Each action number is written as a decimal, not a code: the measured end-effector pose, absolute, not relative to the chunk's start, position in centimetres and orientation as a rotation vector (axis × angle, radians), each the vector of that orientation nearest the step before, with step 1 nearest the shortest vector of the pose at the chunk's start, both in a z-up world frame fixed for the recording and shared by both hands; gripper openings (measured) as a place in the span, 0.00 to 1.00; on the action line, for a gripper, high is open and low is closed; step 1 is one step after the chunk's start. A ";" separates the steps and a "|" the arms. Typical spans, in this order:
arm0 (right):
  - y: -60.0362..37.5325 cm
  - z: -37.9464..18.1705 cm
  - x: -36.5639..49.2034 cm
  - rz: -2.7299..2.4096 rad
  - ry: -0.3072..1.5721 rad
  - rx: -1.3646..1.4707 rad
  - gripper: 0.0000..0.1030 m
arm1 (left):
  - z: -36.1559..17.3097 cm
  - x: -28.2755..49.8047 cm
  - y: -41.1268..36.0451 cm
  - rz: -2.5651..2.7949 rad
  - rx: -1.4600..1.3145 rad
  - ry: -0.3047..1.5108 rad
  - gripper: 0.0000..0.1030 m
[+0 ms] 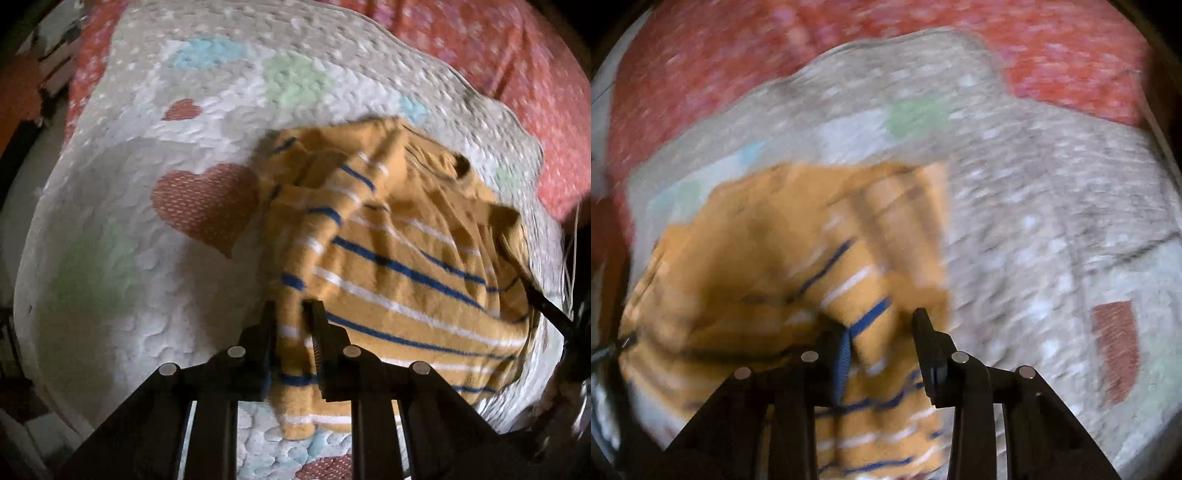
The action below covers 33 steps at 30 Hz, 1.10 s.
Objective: Fold small clothes
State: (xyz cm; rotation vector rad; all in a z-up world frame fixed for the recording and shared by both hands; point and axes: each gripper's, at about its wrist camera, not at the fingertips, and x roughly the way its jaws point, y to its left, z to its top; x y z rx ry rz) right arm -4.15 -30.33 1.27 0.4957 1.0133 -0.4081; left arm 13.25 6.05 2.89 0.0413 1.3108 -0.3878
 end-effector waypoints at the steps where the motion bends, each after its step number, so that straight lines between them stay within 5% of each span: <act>1: -30.6 1.7 -4.4 -0.408 0.996 0.508 0.34 | 3.2 13.4 6.6 -0.381 0.016 1.309 0.17; 8: -26.3 6.2 -3.8 -0.258 0.847 0.371 0.34 | 8.5 13.5 7.3 -0.395 -0.075 1.166 0.18; 10: -24.9 6.1 -2.4 -0.148 0.840 0.397 0.34 | 9.1 13.7 5.3 -0.456 -0.062 1.154 0.26; 17: -24.1 -0.2 3.9 0.020 1.047 0.457 0.34 | 4.0 16.8 -4.2 -0.615 0.047 1.280 0.33; 24: -34.3 -2.0 5.5 -0.191 0.965 0.631 0.33 | -0.6 23.1 -1.1 -0.480 -0.199 1.380 0.15; 33: -40.4 -1.2 1.3 -0.364 0.869 0.789 0.45 | -0.2 24.4 2.2 -0.490 -0.407 1.394 0.14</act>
